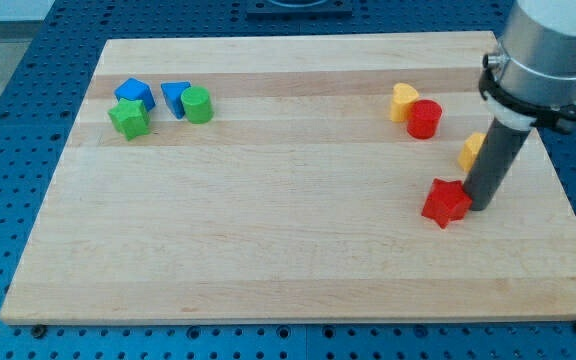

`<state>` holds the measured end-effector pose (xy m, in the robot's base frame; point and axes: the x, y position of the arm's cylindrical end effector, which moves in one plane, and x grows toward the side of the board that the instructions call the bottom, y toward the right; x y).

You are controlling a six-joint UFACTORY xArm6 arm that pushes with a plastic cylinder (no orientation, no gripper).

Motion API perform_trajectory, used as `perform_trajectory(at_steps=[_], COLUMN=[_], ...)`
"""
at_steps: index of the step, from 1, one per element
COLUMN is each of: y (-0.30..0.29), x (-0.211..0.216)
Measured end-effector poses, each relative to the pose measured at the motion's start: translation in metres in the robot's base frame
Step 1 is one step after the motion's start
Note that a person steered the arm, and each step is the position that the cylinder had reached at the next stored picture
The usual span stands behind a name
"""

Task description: Move the yellow hexagon to the top of red star

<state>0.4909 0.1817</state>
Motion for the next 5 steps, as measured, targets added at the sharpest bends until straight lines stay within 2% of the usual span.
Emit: perform_trajectory(at_steps=[1, 2, 3, 4, 5], y=[-0.008, -0.054, -0.019, -0.014, 0.053], x=[-0.039, -0.025, 0.05, 0.029, -0.003])
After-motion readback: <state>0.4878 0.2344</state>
